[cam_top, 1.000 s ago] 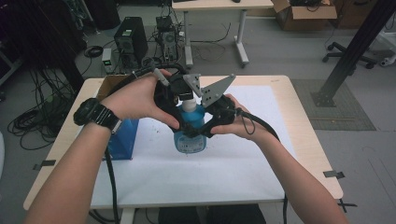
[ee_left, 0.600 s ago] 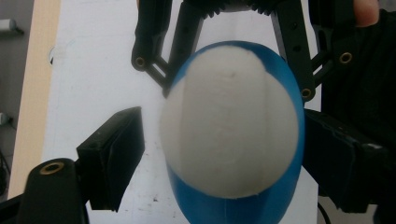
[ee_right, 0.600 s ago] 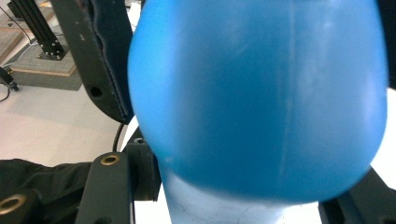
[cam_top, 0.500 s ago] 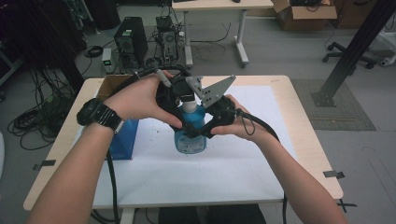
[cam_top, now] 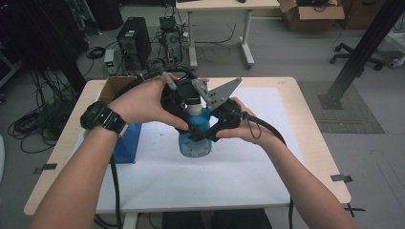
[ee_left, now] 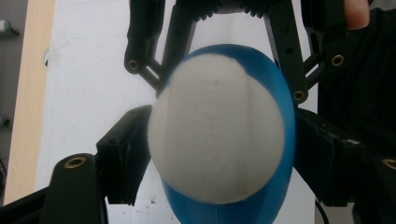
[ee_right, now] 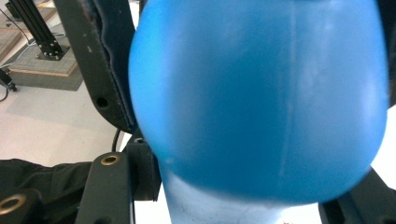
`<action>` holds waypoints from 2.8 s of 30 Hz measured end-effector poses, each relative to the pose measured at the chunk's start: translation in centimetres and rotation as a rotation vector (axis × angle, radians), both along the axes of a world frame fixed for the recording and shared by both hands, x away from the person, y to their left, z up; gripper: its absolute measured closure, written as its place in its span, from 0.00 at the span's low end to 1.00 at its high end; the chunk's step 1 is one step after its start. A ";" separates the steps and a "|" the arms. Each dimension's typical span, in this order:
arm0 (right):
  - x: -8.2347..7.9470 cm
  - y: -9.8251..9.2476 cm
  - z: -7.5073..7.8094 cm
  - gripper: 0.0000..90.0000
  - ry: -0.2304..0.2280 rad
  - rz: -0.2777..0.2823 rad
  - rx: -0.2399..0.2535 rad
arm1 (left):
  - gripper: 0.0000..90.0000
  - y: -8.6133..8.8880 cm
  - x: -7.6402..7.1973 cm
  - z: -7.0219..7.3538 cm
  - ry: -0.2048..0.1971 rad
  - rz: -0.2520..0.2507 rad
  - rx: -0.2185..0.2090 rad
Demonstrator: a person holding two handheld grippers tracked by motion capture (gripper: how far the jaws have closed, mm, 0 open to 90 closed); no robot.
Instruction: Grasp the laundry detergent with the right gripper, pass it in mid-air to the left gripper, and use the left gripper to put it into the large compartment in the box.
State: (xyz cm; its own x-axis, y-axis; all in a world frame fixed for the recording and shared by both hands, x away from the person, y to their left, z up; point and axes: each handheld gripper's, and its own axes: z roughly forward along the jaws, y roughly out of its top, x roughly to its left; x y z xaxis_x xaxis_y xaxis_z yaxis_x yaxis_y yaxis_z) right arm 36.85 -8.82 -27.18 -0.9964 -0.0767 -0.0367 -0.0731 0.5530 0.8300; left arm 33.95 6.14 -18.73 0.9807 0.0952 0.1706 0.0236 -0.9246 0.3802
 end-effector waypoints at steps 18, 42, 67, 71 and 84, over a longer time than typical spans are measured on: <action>0.1 0.1 -0.1 0.47 -0.001 -0.006 -0.010 | 0.39 -0.1 0.1 0.2 0.007 0.008 0.012; -0.2 0.2 -0.1 0.47 -0.043 -0.019 -0.025 | 0.42 0.0 0.2 0.3 0.021 0.025 0.002; -0.1 0.2 0.0 0.44 -0.047 -0.014 -0.006 | 0.42 0.5 0.2 0.6 0.019 0.007 -0.002; 0.2 0.2 -0.1 0.27 -0.031 -0.043 -0.021 | 0.42 1.0 0.4 1.1 0.039 0.023 -0.009; 2.2 -5.0 -0.9 0.06 -0.044 -0.184 -0.193 | 0.42 5.7 2.4 5.4 0.069 0.307 0.031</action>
State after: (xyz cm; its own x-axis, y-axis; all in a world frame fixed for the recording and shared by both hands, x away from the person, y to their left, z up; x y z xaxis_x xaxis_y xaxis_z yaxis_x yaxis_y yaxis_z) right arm 39.01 -13.81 -28.10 -0.9920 0.0952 -0.0827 0.0091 0.7077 0.7064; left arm 36.36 11.80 -13.35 0.9162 0.3848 0.1117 0.3288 -0.8813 0.3393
